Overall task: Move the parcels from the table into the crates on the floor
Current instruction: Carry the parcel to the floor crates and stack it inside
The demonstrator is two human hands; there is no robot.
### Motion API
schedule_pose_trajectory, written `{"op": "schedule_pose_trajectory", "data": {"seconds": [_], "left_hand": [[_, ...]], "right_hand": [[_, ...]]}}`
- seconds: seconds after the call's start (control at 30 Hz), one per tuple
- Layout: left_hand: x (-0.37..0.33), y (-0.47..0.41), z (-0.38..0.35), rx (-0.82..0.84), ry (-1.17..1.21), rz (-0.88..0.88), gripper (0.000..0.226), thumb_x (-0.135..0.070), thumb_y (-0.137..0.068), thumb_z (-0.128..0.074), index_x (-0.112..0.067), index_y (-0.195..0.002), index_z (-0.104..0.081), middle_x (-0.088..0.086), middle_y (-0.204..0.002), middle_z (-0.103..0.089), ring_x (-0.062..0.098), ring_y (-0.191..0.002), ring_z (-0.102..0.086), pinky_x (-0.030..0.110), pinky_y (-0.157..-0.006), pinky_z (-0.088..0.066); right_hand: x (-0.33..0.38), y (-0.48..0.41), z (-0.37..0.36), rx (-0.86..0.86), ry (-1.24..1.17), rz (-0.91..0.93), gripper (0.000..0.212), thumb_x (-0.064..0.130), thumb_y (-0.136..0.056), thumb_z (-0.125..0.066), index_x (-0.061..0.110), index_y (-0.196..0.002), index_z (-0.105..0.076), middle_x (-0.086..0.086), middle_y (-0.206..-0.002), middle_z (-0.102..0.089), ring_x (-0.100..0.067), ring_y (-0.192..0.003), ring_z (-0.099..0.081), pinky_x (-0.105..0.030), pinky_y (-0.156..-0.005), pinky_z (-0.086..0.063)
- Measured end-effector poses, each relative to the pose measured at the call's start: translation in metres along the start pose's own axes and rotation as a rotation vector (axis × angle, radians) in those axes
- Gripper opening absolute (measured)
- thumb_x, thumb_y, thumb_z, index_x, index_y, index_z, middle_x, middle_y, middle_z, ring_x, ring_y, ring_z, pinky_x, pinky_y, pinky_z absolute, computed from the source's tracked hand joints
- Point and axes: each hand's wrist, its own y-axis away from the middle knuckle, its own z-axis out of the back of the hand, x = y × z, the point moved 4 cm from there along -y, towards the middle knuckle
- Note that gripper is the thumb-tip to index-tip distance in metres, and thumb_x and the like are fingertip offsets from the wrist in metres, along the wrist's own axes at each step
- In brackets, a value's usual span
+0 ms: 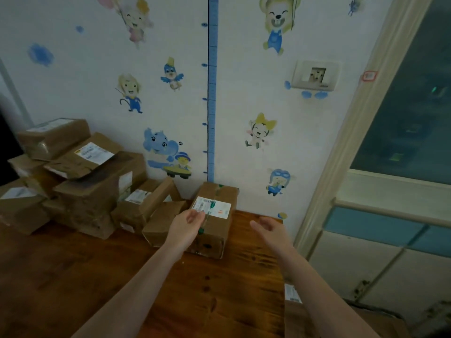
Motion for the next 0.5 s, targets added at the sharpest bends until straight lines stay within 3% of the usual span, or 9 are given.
{"op": "schedule_pose_trajectory", "data": {"seconds": [0.13, 0.27, 0.5], "left_hand": [[0.001, -0.015, 0.003, -0.029, -0.018, 0.011, 0.046, -0.033, -0.099, -0.045, -0.012, -0.140, -0.042, 0.007, -0.139, -0.048, 0.022, -0.123, -0.047, 0.037, -0.097, -0.044], [0.012, -0.030, 0.005, -0.025, -0.042, 0.019, 0.042, -0.028, -0.099, -0.047, -0.011, -0.137, -0.045, 0.007, -0.134, -0.052, 0.016, -0.108, -0.051, 0.035, -0.092, -0.047], [0.034, -0.086, 0.015, 0.041, -0.069, 0.035, 0.048, -0.028, -0.098, -0.049, -0.010, -0.141, -0.041, 0.007, -0.140, -0.049, 0.021, -0.127, -0.046, 0.031, -0.098, -0.039]], "right_hand": [[0.003, -0.021, -0.006, 0.011, 0.021, 0.001, 0.056, 0.031, -0.092, -0.059, 0.008, -0.140, -0.042, -0.009, -0.139, -0.050, -0.021, -0.126, -0.048, -0.032, -0.101, -0.041], [-0.001, -0.034, -0.022, 0.038, 0.051, -0.020, 0.055, 0.030, -0.093, -0.058, 0.008, -0.141, -0.040, -0.008, -0.141, -0.047, -0.021, -0.128, -0.045, -0.028, -0.099, -0.039], [-0.001, -0.063, -0.059, 0.000, 0.087, -0.063, 0.056, 0.030, -0.093, -0.058, 0.008, -0.141, -0.040, -0.008, -0.141, -0.047, -0.021, -0.129, -0.045, -0.028, -0.099, -0.040]]}}
